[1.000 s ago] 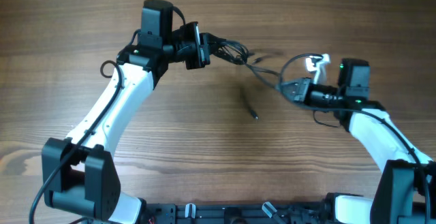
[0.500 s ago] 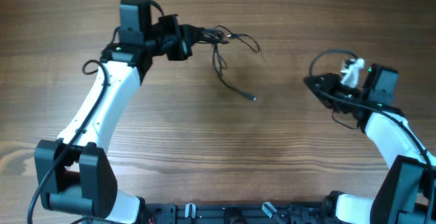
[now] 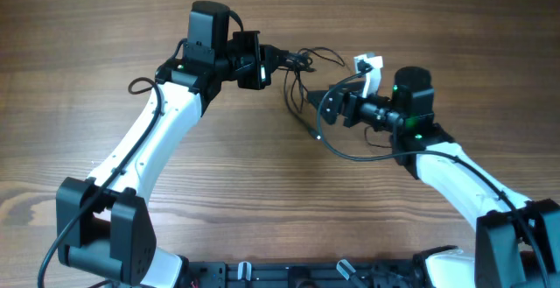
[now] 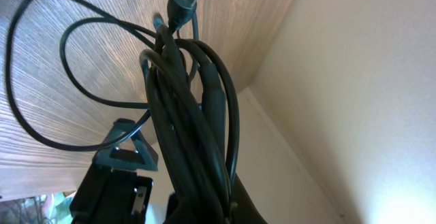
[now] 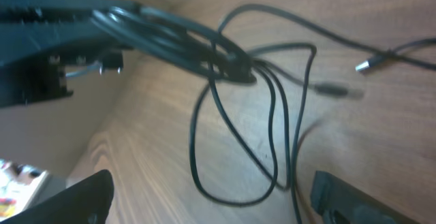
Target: Untangle cables
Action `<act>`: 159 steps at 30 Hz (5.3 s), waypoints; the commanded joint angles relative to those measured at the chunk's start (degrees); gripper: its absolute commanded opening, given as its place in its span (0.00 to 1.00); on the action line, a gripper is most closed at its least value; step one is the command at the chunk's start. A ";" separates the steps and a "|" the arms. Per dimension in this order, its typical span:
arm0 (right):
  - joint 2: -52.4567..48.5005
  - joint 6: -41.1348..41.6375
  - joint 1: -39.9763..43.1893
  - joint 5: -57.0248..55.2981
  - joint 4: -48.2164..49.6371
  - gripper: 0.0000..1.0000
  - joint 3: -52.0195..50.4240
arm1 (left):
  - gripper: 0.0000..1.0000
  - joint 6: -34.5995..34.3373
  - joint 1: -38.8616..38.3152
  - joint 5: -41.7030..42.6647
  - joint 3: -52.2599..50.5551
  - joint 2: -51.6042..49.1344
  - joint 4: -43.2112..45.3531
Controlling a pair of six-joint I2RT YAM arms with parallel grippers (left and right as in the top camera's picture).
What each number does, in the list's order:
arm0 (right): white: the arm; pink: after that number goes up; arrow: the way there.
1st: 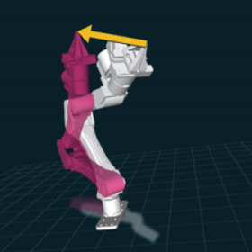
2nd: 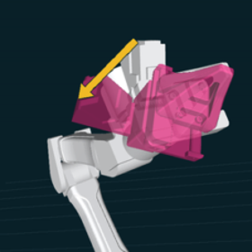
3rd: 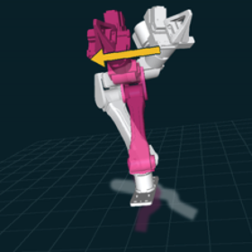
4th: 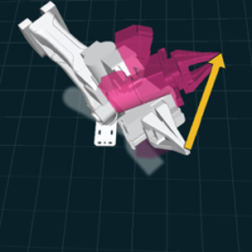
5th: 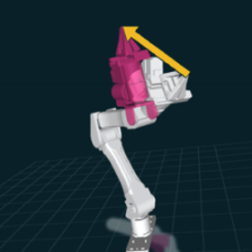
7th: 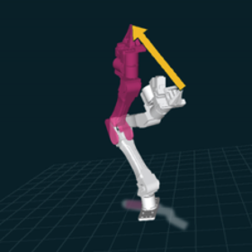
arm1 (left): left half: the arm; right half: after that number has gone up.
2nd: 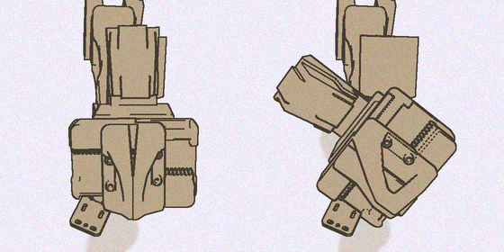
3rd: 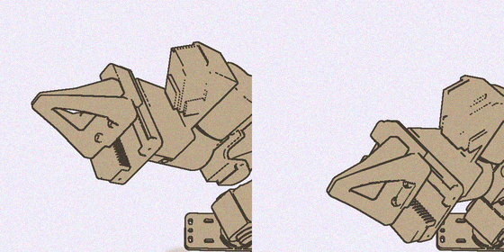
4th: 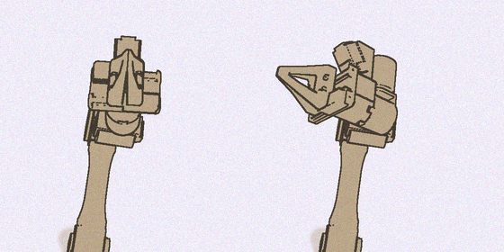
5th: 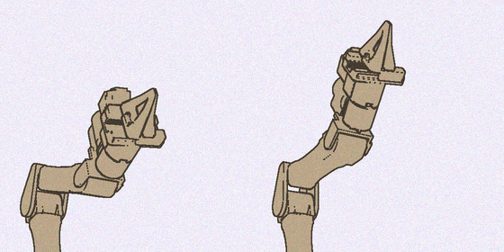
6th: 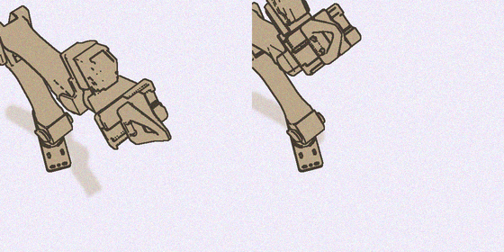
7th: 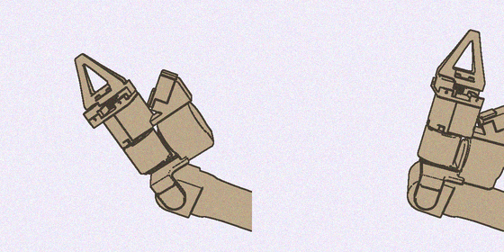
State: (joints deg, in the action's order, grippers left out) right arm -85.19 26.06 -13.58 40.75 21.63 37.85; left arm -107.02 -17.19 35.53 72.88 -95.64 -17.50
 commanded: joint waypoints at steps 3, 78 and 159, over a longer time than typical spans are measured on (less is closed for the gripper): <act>-1.20 2.56 -5.99 -10.71 6.21 0.91 -0.09 | 0.04 -1.44 0.20 -0.61 0.94 1.46 -0.15; 0.92 10.27 -7.45 -7.96 -4.42 0.69 0.07 | 0.04 1.64 -7.15 -23.17 0.94 1.36 -14.03; 8.68 -14.01 6.05 19.85 -12.61 0.95 0.07 | 0.04 115.62 -0.13 41.35 0.94 1.36 -24.98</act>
State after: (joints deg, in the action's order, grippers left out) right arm -74.54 15.66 -7.66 55.35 8.93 37.85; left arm 6.02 -14.24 73.60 73.45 -95.55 -43.48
